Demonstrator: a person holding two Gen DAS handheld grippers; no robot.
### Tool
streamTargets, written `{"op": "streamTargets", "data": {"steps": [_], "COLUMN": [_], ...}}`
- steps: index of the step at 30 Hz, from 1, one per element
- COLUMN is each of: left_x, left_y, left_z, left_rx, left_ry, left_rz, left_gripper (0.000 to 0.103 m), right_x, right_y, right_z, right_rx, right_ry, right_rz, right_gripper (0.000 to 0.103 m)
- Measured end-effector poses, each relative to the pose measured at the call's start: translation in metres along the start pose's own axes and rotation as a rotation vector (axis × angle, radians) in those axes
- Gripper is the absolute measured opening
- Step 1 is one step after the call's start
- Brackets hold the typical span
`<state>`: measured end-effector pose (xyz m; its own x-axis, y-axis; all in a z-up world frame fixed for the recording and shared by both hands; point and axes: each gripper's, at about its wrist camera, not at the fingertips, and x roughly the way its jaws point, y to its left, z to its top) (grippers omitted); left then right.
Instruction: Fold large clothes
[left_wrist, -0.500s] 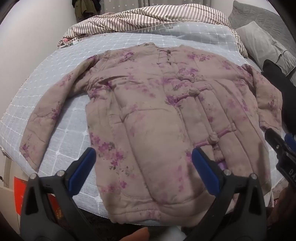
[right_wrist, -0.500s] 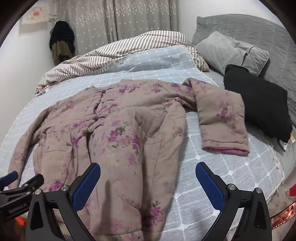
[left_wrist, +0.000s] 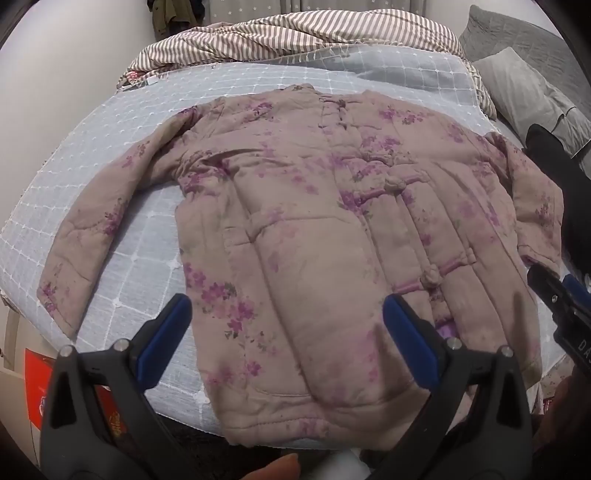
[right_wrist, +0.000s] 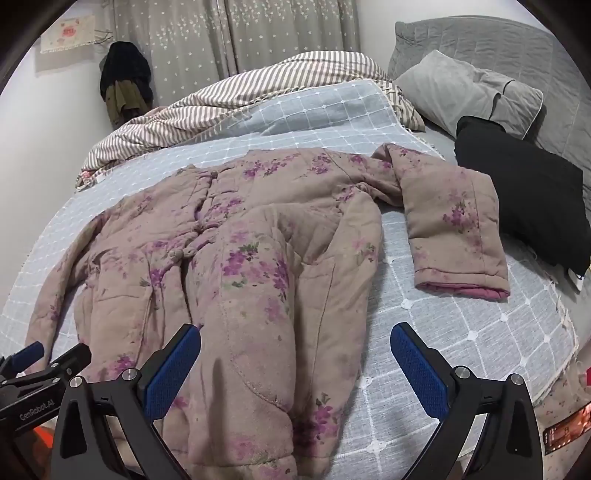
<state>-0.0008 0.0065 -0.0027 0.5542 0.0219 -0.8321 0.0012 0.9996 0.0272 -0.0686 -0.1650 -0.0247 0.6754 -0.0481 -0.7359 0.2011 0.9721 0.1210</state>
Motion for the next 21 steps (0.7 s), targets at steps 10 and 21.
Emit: {"op": "streamTargets", "data": {"steps": [10,21], "left_x": [-0.001,0.002], "left_y": [-0.010,-0.015], "left_z": [-0.001,-0.002], "left_rx": [0.013,0.023], "left_ry": [0.005,0.020], "left_rz": [-0.021,-0.035], "left_gripper": [0.103,0.103], "right_x": [-0.004,-0.006], "right_y": [-0.001,-0.007], "right_z": [-0.003,-0.004], "right_rx": [0.013,0.034], "right_ry": [0.011,0.019], "right_rz": [0.024,0.037], "right_gripper": [0.103,0.103]}}
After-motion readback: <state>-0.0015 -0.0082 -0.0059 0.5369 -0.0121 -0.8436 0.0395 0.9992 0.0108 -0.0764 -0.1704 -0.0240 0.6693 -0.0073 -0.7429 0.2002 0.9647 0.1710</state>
